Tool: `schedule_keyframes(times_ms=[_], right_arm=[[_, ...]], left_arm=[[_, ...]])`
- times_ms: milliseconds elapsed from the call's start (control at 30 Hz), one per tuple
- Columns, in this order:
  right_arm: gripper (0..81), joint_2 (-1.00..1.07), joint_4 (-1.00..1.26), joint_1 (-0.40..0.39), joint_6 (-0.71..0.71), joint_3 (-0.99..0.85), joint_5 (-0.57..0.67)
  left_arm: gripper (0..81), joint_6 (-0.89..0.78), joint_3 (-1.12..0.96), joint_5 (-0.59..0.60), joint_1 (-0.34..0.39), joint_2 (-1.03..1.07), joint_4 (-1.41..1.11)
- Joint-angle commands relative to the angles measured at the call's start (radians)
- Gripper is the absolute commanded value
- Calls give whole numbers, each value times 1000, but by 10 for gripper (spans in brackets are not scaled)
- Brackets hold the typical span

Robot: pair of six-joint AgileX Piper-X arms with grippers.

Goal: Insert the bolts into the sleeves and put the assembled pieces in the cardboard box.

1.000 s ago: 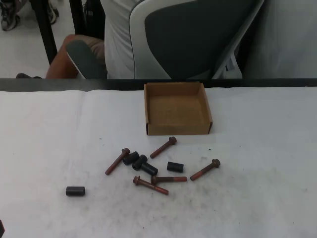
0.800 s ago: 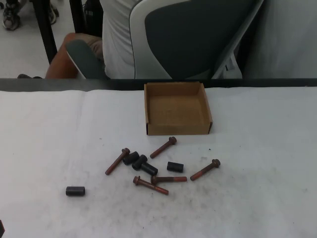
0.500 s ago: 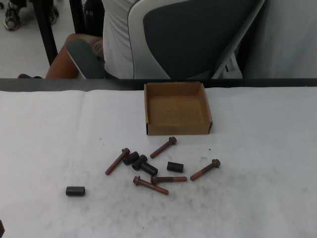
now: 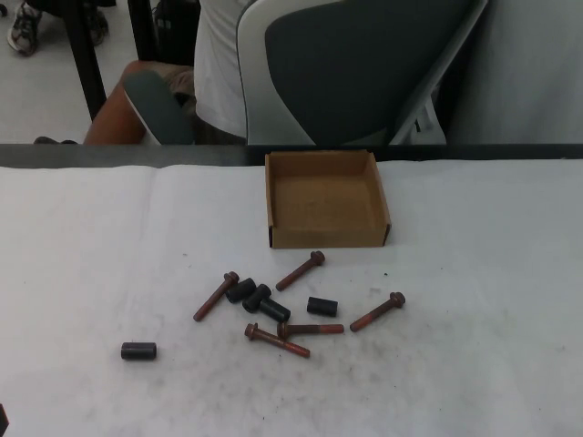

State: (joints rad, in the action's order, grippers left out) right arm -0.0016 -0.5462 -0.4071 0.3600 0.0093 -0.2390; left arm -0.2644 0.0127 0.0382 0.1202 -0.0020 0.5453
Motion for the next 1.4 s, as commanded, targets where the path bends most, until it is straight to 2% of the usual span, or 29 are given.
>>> schedule_keyframes(times_ms=[0, 367, 400, 567, 833, 1167, 1367], right_arm=[[2, 2, 5, 7, 0, -9, 6], [2, 2, 5, 7, 0, -9, 6], [2, 2, 5, 7, 0, -9, 6], [2, 2, 5, 7, 0, -9, 6], [2, 2, 5, 7, 0, -9, 6], [2, 2, 5, 7, 0, -9, 6], [2, 2, 5, 7, 0, -9, 6]], left_arm=[[8, -5, -13, -8, -2, 2, -8], [8, -5, -13, -8, -2, 2, -8], [8, -5, -13, -14, -142, 2, 33], [8, -5, -13, -14, -142, 2, -41], [8, -50, -13, -14, -142, 2, -295], [8, -51, -13, -10, -142, 2, -317], [8, -51, -13, 141, -142, 2, -241]])
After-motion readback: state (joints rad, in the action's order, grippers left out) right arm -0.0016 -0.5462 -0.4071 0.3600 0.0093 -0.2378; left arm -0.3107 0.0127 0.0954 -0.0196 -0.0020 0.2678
